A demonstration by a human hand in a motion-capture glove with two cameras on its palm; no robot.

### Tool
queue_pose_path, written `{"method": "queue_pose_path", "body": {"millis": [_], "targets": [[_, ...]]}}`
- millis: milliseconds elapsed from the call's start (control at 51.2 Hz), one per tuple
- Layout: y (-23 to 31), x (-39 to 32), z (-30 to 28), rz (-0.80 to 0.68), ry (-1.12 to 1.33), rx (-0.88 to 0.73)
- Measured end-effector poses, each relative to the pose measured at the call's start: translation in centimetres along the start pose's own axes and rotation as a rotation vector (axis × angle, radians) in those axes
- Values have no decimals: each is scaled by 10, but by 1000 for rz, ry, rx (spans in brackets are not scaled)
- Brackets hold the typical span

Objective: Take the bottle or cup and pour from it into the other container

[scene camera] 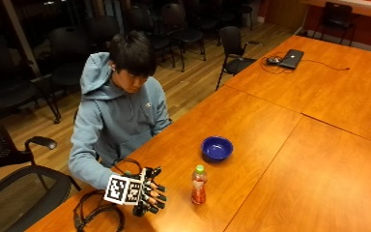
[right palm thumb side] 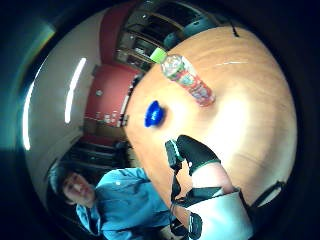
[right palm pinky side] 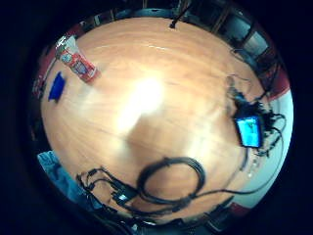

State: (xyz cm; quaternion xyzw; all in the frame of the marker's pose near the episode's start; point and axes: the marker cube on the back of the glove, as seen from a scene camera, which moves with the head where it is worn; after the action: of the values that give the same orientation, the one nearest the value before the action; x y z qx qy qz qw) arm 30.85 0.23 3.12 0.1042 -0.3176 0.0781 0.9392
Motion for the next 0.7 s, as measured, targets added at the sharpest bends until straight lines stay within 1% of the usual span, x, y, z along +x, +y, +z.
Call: {"method": "queue_pose_path", "body": {"millis": [156, 371, 703], "targets": [[-26, 8, 33, -8, -222, 63], [-71, -7, 83, -18, -470, 139], [-116, -43, 135, -38, -682, 145]]}}
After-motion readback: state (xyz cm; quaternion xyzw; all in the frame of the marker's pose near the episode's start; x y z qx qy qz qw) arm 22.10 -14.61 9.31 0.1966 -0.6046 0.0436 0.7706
